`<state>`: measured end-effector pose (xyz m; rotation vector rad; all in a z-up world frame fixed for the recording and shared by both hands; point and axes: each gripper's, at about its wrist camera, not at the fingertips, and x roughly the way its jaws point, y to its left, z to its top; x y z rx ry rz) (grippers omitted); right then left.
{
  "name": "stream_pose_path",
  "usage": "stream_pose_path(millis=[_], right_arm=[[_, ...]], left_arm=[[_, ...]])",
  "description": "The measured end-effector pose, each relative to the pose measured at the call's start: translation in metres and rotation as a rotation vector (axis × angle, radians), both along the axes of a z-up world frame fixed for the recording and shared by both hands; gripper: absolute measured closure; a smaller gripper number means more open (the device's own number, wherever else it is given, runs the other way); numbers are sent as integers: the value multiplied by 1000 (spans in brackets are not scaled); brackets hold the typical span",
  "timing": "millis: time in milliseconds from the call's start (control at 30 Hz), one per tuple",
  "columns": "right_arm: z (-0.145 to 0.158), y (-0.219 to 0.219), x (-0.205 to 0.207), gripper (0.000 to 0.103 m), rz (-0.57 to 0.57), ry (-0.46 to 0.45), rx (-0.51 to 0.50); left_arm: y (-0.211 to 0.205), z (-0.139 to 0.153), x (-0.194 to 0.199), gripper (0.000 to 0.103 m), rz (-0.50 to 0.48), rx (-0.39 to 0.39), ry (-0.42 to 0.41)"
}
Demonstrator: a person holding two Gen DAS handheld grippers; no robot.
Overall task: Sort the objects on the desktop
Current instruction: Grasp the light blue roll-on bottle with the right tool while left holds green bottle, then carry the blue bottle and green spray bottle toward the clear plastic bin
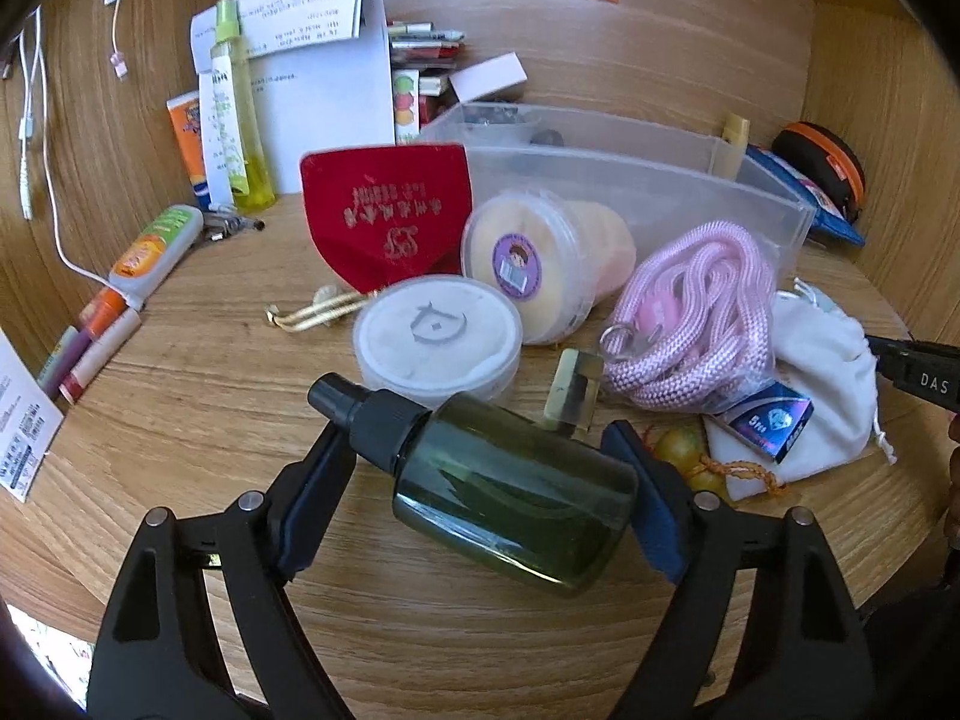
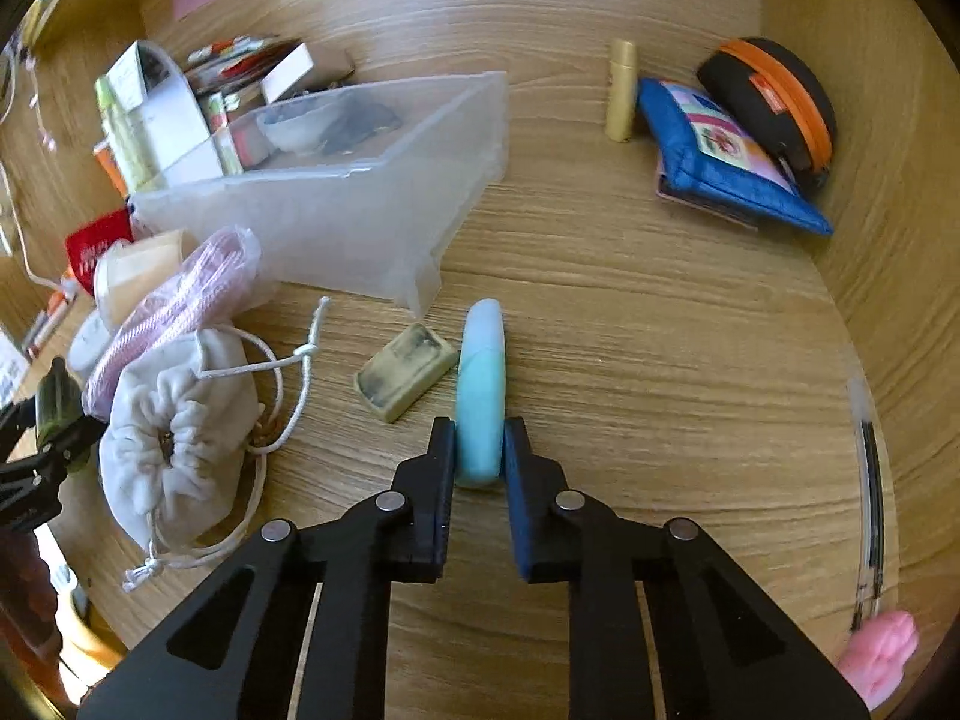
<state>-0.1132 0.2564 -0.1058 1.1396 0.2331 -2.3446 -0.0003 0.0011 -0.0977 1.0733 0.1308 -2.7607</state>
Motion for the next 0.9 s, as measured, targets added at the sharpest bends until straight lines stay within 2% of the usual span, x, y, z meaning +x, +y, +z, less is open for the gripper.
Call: stream_pose_path(millis=[467,700,900], right_arm=[[37,11,10,91,-8,81,-104],[57,8,11,91,5,121,-128],[82,3,11,91,30,170,-161]], left_arm=[[-12,43,4,19,15,24,112],[-14,63,-7,19,-9,30,154],[-14,82,-21,19,-36,3,186]])
